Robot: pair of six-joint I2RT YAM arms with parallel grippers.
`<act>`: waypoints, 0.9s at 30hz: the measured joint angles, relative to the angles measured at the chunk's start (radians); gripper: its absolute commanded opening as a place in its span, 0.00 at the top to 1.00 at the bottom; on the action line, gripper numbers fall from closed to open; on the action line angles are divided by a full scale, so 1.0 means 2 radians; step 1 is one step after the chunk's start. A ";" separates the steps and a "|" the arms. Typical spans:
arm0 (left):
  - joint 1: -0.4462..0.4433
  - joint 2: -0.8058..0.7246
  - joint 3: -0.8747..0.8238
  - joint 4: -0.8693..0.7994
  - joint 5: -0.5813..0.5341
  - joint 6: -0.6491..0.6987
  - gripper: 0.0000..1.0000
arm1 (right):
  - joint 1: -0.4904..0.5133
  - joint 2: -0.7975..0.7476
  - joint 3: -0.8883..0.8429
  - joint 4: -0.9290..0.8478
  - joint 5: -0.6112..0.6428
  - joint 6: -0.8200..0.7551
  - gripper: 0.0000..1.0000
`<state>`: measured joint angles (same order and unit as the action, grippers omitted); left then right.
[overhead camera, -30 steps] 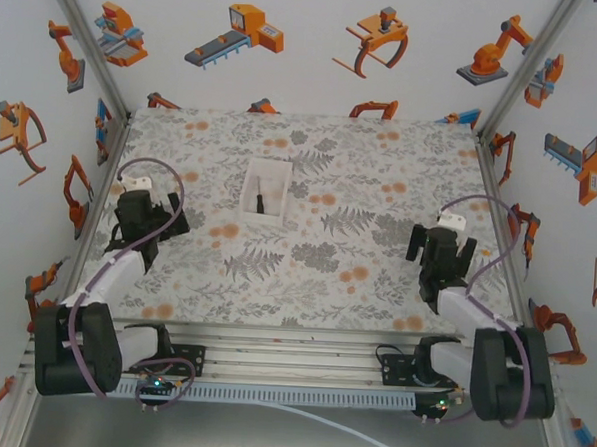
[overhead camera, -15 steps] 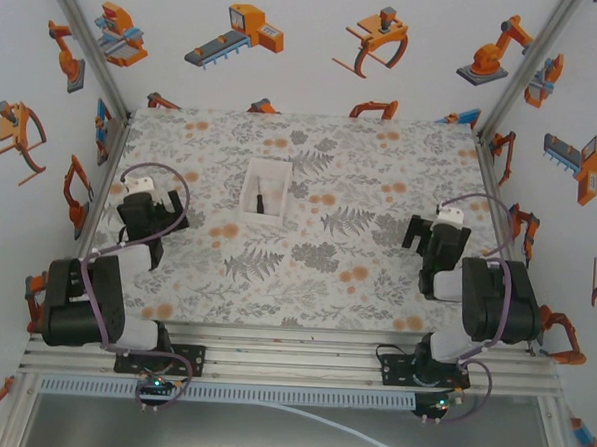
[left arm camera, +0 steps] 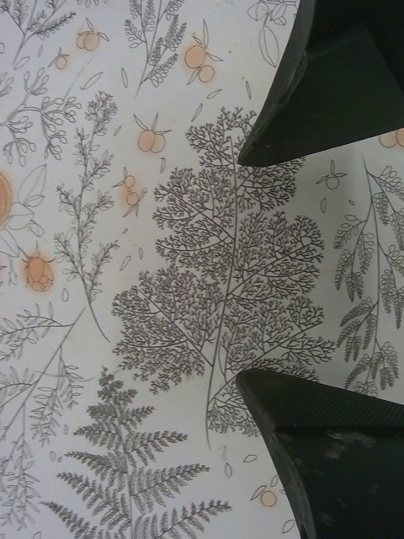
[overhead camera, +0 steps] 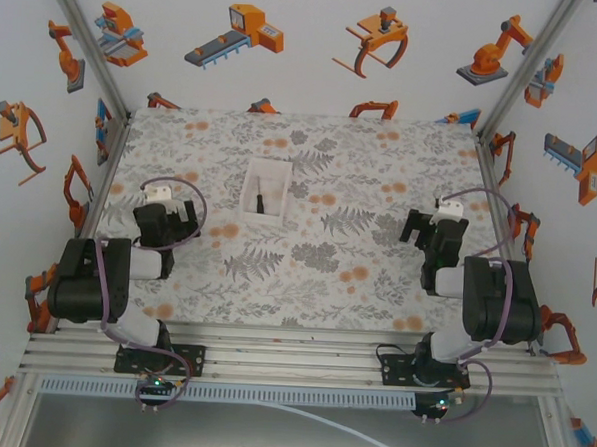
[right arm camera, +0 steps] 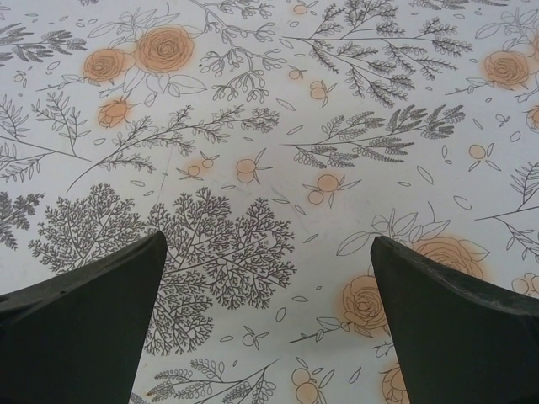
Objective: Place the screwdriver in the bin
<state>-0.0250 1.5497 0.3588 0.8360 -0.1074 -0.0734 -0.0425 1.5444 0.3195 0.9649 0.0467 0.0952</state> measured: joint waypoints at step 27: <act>0.000 0.000 0.017 0.001 0.001 0.009 0.03 | 0.000 0.000 0.024 -0.048 -0.006 -0.004 0.01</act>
<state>-0.0257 1.5494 0.3927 0.8371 -0.1047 -0.0547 -0.0425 1.5444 0.3672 0.8688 0.0338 0.0879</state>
